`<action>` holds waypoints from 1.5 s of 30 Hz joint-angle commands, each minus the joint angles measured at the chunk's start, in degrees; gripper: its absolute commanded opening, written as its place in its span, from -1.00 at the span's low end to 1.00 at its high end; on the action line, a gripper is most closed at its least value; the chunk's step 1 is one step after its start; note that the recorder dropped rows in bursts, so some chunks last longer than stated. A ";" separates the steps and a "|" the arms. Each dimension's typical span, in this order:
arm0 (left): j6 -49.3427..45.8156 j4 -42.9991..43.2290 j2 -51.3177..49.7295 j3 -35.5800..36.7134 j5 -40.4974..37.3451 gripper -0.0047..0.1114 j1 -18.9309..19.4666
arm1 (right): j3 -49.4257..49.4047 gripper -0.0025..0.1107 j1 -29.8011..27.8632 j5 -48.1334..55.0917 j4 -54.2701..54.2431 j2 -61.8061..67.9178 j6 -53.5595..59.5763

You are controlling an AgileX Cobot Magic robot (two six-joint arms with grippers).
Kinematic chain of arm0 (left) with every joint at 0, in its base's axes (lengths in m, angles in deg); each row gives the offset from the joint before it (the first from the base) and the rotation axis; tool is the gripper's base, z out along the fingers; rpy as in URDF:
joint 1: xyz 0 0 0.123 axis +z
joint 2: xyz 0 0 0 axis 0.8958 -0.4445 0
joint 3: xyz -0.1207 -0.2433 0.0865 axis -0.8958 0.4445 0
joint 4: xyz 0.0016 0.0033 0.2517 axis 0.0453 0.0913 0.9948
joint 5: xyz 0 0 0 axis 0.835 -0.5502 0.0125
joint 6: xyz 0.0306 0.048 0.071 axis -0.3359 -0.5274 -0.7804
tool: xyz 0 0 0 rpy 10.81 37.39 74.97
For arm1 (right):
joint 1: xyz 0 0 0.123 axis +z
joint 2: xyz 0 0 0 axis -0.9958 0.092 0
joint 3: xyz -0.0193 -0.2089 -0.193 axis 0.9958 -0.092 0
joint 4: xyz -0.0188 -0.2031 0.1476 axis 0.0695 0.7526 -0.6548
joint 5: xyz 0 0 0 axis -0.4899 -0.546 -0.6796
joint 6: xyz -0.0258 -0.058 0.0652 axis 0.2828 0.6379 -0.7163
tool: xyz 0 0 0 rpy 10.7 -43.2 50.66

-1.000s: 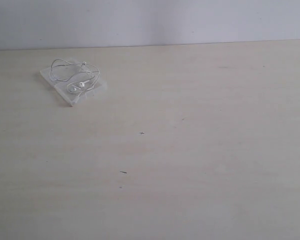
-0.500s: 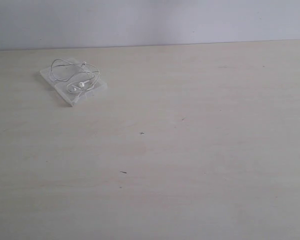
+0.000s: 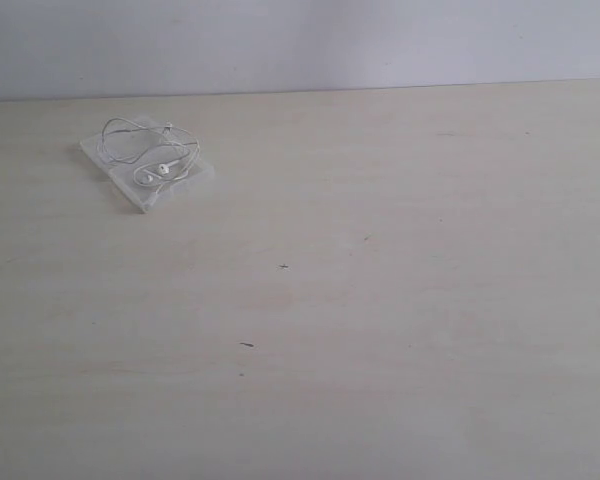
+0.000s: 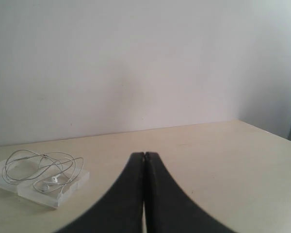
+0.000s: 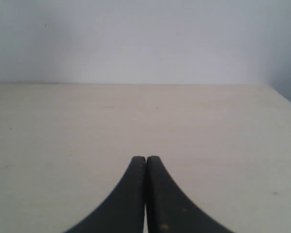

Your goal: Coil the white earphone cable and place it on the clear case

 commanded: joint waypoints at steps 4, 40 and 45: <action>-0.07 0.23 0.31 0.16 -0.11 -0.92 0.16 | -1.90 -0.96 -0.28 -0.87 -3.36 -0.34 -1.10; 0.28 -1.63 0.31 0.16 5.41 -0.92 22.91 | -1.90 -0.96 -0.28 -1.00 -6.62 -0.34 -1.20; 0.28 -1.76 0.31 0.16 9.29 -0.92 24.33 | -1.90 -0.96 -0.28 -1.00 -6.62 -0.34 -1.20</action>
